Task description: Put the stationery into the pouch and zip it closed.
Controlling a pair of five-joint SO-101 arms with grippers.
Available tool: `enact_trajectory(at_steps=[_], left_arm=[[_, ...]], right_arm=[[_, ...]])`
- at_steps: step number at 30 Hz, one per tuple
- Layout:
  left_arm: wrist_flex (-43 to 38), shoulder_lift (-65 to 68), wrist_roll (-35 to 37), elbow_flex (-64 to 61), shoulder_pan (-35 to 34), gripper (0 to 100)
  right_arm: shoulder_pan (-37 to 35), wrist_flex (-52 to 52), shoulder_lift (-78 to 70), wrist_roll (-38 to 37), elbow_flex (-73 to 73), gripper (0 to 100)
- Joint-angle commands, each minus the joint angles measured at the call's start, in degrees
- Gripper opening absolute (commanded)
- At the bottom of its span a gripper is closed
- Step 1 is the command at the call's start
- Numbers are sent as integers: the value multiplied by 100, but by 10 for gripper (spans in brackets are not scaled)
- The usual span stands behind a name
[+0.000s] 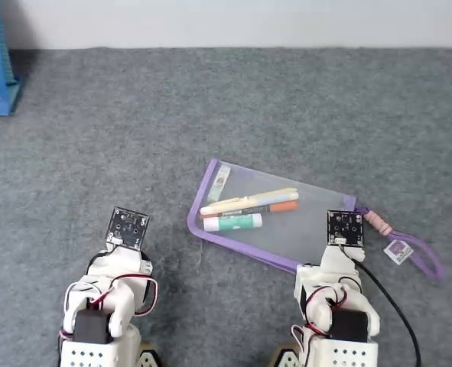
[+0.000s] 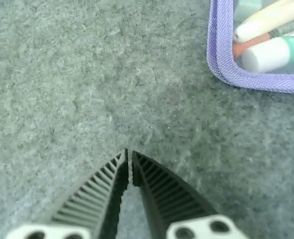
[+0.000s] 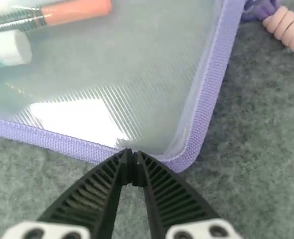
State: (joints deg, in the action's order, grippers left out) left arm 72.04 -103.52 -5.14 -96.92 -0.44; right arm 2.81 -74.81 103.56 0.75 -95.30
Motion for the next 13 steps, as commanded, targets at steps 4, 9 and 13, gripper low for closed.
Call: enact_trajectory(at_steps=[4, 9, 13], left_arm=[[26, -88, 44, 48, -9, 12], [26, -88, 44, 48, -9, 12], [26, -88, 44, 48, -9, 12]], right_arm=[[57, -13, 40, 44, -114, 9], [57, -13, 40, 44, -114, 9], [57, -13, 40, 44, -114, 9]])
